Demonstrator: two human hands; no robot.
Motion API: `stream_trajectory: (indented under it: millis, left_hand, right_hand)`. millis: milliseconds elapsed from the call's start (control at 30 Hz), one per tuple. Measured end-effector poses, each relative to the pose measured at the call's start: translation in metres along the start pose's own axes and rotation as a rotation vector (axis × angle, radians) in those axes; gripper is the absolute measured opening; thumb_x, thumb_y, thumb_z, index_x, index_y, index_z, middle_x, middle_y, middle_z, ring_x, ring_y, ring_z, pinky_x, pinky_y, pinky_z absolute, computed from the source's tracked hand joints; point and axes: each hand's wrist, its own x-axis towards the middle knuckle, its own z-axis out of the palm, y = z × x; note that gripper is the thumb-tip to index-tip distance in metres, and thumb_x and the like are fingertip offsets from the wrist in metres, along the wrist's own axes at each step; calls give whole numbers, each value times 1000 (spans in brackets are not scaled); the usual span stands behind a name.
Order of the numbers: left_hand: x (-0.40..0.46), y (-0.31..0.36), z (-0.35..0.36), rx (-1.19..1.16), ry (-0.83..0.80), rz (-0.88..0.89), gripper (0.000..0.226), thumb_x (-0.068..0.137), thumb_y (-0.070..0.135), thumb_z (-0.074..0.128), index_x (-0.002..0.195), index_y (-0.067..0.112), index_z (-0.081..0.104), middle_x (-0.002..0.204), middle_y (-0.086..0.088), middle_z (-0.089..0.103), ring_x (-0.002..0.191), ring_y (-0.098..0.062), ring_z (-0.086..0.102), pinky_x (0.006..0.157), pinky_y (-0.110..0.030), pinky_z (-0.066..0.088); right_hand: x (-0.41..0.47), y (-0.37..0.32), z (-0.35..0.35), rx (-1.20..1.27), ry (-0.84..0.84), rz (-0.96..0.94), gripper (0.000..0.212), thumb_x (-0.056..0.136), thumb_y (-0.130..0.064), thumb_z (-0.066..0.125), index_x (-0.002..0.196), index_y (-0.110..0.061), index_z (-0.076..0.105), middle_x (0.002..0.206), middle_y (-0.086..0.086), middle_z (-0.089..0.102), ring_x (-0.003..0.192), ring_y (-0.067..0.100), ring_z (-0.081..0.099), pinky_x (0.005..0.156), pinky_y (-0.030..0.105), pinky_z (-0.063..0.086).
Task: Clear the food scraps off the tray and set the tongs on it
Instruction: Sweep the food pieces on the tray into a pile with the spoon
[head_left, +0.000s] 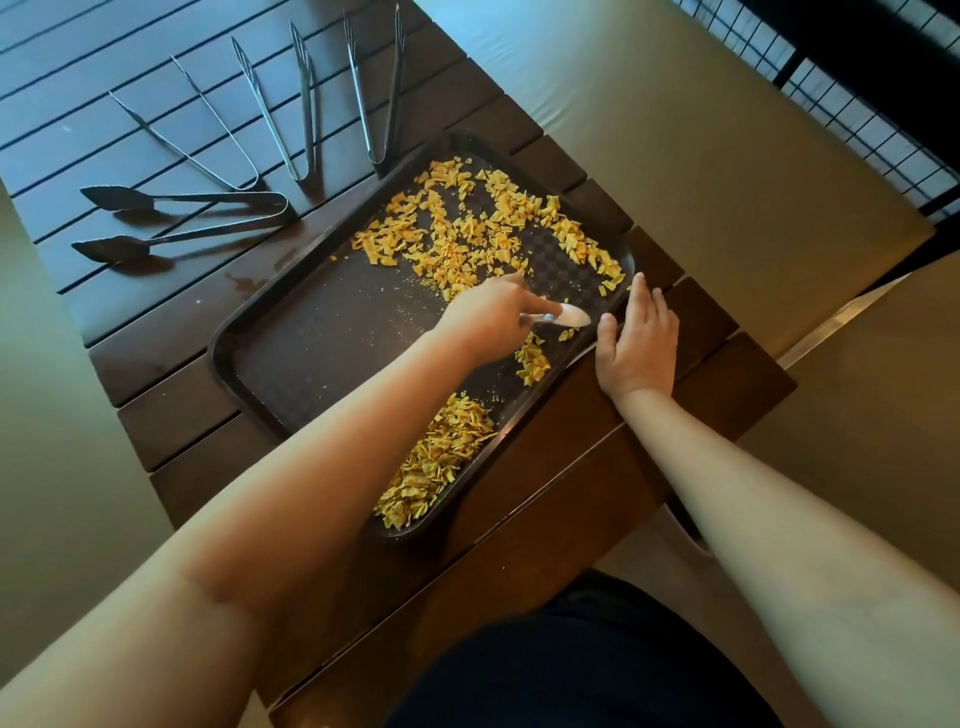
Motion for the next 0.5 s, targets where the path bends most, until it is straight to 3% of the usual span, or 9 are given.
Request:
stream_trajectory:
  millis: [67,233,400,500]
  left_hand:
    - [-9,-8,-3,8,-31,-5,41,93,12,46,121,37,60,116,1,53,88,-13,53,67,-27,49]
    - [-33,-31,-15,-33,-116,-69,40,90,9,49,114,36,65,102,8,55,90,-21,60,78,-39,55]
    - [-22,-32,-11,-92,70,-126,40,91,11,48,120,34,62,110,-4,57,93,-21,55,69,-29,45]
    - [-7,-17,-3,-132,102,-120,43,93,9,45,127,33,56,124,-9,51,105,-26,53,81,-34,50]
  right_hand:
    - [1,0,1,-7,2,-3,67,91,-40,23,149,-6,19,151,13,32,143,27,19,116,41,13]
    - [1,2,2,-11,-3,-5,67,92,-40,23,149,-6,19,152,12,31,143,27,19,117,41,14]
    - [0,2,2,-8,-14,4,67,92,-41,22,149,-7,18,153,11,28,144,26,18,117,41,12]
    - [-1,1,1,-7,-11,5,66,92,-40,22,149,-8,18,153,11,28,144,26,18,117,41,12]
